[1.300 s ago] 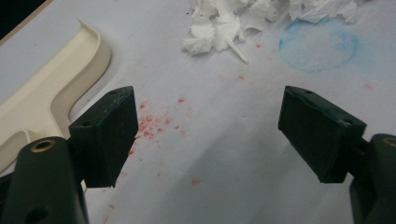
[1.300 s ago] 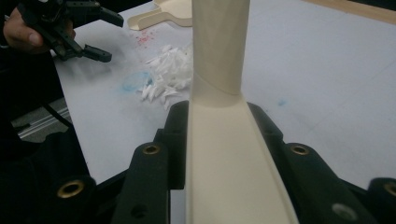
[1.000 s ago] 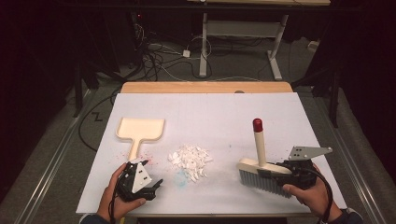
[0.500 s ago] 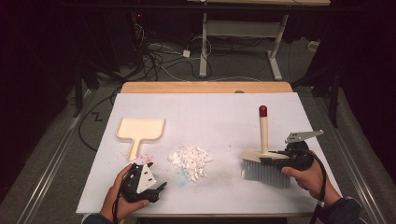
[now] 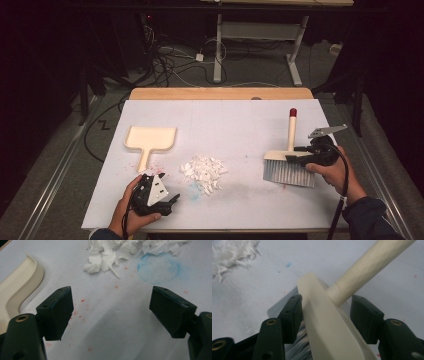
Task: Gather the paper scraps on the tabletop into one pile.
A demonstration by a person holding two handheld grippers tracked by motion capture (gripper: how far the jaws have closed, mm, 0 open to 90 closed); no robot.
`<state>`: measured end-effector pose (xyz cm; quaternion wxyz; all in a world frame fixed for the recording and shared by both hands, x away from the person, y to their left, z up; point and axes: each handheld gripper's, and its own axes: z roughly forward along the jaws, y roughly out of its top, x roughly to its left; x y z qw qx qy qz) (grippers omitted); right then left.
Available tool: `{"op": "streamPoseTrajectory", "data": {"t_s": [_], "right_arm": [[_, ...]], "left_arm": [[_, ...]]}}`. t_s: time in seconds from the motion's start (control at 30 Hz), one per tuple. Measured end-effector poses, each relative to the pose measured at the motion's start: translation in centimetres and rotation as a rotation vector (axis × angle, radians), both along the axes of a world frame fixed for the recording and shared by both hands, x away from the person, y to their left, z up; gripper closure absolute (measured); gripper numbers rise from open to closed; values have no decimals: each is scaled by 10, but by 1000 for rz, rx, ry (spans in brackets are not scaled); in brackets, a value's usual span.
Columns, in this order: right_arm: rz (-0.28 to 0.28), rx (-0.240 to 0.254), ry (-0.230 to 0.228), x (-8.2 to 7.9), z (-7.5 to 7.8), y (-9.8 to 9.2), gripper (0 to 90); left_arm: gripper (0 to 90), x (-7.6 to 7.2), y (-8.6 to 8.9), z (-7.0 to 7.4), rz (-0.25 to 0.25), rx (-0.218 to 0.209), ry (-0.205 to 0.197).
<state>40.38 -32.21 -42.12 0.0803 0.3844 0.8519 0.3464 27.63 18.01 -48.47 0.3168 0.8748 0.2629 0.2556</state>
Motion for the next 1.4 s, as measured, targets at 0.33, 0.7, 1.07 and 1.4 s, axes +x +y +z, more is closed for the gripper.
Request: {"op": "streamPoseTrajectory", "data": {"t_s": [0.33, 0.7, 1.07, 1.4], "right_arm": [[-89, -99, -123, 12, -8, 3, 634], [-246, -245, -150, 19, -21, -4, 900], [-218, -212, -140, 25, -37, 3, 884], [-210, -86, -334, -13, 0, 0, 627]], "left_arm": [[186, 0, -1, 0, -6, 1, -1], [186, 0, -1, 0, -16, 10, -3], [186, -1, -1, 0, -20, 16, -12], [186, -3, 2, 3, -4, 6, -28]]}}
